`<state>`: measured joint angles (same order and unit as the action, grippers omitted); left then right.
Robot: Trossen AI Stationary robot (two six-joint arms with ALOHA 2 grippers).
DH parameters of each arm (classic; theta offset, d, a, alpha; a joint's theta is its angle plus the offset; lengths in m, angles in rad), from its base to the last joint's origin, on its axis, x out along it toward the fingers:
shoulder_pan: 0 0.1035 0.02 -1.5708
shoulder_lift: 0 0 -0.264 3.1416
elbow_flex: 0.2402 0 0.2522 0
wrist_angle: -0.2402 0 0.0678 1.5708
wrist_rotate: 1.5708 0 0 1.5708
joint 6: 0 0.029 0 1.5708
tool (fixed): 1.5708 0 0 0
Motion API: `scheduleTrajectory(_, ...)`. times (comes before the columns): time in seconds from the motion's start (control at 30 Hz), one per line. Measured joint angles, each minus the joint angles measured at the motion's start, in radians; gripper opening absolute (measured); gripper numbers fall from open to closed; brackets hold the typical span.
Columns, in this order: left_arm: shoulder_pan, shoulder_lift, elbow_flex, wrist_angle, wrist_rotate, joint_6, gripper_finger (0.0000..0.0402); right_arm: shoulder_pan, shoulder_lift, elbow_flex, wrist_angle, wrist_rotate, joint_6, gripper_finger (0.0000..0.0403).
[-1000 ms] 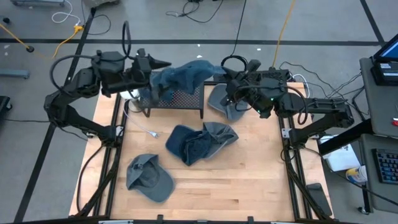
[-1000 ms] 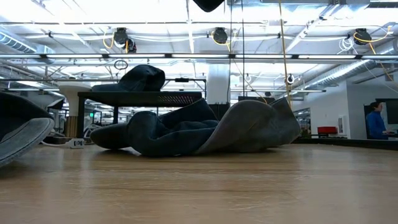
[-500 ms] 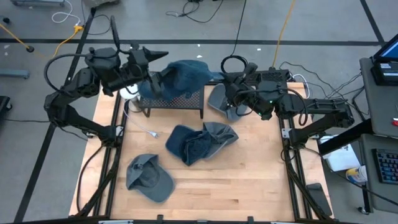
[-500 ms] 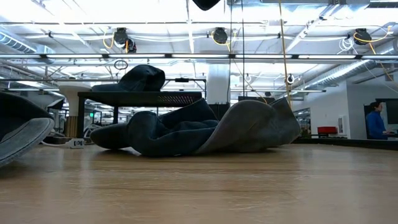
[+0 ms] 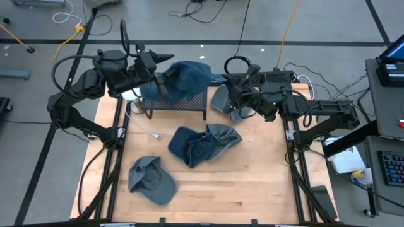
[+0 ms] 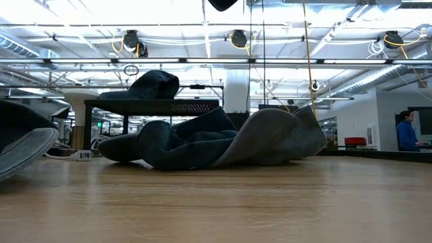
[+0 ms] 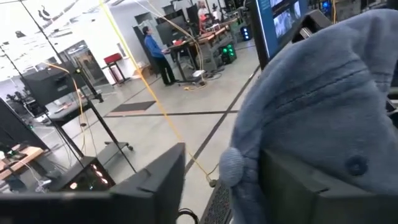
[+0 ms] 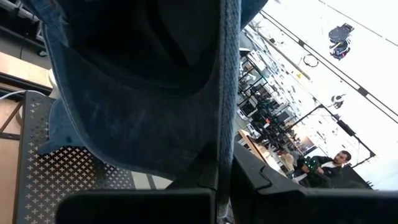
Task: Pick & Place hat
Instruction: Stack the right blue cap on the other blue cap on the shelf
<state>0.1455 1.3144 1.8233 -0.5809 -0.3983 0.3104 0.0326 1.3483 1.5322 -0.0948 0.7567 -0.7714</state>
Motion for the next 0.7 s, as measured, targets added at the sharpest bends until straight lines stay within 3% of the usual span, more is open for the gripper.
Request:
scheduleTrajectory(0.27, -0.001, 0.0, 0.0, 0.0, 0.08, 0.001, 0.0028, 0.0, 0.0, 0.0, 0.005, -0.002, -0.035, 0.0004)
scheduleTrajectory(0.33, -0.001, 0.0, 0.0, 0.004, 0.068, 0.001, 0.0024, 0.0, 0.0, 0.0, 0.008, -0.001, -0.037, 0.0005)
scheduleTrajectory(0.43, -0.007, 0.0, 0.0, 0.023, -0.028, -0.005, 0.0028, 0.0, 0.0, 0.0, 0.008, 0.003, -0.033, 0.0026)
scheduleTrajectory(0.6, -0.019, -0.008, -0.002, 0.114, -0.139, 0.014, 0.0026, 0.017, 0.0, 0.0, 0.009, 0.012, 0.028, 0.0089)
scheduleTrajectory(0.7, -0.026, -0.008, -0.002, 0.171, -0.214, 0.016, 0.0026, 0.03, 0.0, 0.0, -0.005, 0.075, 0.111, 0.0132)
